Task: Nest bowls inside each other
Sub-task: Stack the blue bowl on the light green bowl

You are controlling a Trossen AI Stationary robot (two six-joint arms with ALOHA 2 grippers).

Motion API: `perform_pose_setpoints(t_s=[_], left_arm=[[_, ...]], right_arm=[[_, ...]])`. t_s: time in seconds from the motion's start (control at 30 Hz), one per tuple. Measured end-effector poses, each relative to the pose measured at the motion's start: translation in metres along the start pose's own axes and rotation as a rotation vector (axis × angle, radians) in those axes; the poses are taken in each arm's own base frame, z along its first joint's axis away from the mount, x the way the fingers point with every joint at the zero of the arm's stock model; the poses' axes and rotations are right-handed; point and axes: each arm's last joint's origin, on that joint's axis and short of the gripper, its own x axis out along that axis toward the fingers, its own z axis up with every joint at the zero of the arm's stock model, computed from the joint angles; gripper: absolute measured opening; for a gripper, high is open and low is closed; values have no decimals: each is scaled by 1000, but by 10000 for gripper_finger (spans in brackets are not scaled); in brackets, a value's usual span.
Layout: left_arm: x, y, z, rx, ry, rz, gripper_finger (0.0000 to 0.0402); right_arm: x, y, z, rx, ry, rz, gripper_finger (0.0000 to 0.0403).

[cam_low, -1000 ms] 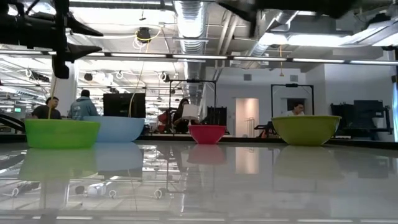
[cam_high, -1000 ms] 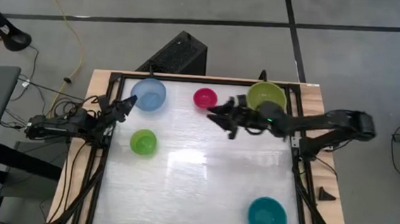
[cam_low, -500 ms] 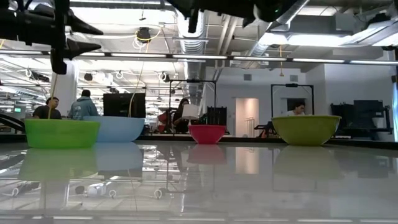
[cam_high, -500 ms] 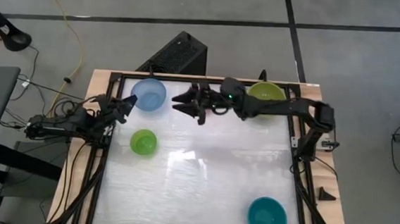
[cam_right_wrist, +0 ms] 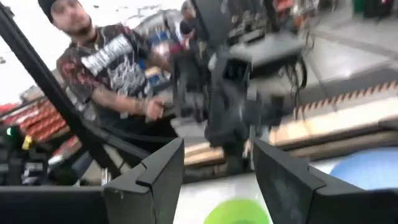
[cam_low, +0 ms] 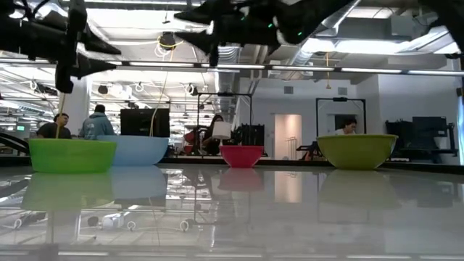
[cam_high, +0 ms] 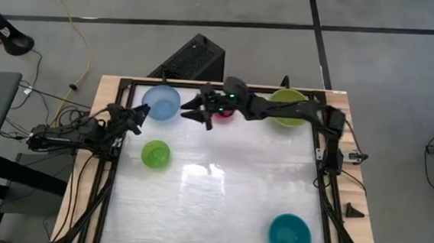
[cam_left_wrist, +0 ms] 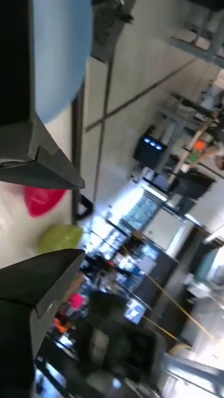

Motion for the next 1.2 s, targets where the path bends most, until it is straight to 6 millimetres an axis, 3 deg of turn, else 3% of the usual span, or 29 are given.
perform_pose_setpoints(t_s=[0.37,0.57,0.87,1.2], left_arm=[[-1,-7,14,-133,-97,-85,155],[-1,-7,14,-198,-84,-112,155],[-1,-9,14,-269,-60,-157,155],[-1,-9,14,-278,-57,-160,155]], right_arm=[[72,-55,-23,-59,67,47,209],[94,-79,-42,-150,204,-94,180],[104,-102,-49,-291,287,-474,99],[92,-121,-70,-183,427,-600,18]])
